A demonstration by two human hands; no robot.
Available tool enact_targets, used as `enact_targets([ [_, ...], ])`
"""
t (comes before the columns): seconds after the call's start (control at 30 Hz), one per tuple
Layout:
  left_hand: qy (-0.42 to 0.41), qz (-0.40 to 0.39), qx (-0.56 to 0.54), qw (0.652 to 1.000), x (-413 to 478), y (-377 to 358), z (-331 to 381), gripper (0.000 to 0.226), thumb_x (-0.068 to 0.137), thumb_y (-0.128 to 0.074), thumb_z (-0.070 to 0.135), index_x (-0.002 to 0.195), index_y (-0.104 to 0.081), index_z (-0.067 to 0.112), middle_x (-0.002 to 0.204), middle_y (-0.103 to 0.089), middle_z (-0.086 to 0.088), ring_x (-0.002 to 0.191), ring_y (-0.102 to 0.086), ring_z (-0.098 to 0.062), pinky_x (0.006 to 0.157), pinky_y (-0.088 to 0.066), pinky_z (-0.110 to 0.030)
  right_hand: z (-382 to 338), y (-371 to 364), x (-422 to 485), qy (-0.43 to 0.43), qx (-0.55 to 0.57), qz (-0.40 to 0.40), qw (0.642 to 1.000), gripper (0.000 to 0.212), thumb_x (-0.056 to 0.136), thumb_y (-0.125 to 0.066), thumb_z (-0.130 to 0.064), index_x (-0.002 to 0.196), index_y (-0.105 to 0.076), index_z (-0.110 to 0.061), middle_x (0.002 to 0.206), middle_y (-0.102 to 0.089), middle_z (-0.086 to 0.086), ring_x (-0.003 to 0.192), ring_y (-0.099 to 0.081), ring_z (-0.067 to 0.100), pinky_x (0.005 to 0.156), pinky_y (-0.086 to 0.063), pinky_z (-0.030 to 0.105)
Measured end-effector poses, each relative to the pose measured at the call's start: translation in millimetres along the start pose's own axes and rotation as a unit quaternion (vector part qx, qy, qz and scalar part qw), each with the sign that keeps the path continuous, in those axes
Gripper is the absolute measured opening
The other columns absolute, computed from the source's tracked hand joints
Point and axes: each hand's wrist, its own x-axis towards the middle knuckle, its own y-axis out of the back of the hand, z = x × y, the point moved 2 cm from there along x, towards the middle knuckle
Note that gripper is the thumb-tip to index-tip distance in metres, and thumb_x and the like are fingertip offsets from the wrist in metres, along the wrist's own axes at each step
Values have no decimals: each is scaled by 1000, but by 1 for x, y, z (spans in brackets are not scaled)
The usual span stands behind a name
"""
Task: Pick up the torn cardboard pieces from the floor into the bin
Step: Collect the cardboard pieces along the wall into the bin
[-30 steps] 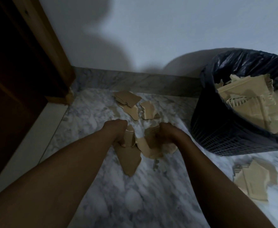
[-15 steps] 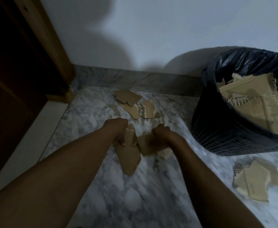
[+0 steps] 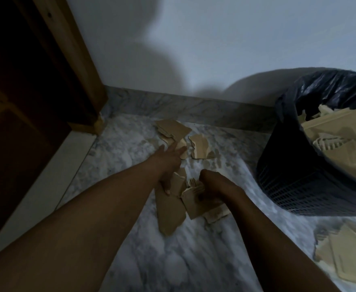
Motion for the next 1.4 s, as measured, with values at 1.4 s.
enact_targets([
  [1.4, -29, 100, -121, 987, -71, -52, 39, 66, 69, -73, 58, 121, -57, 21, 133, -44, -3, 121, -40, -27, 96, -36, -42, -73, 36, 56, -101, 215, 96, 967, 75, 95, -53, -44, 155, -18, -16, 158, -17, 12, 146, -17, 34, 118, -14, 49],
])
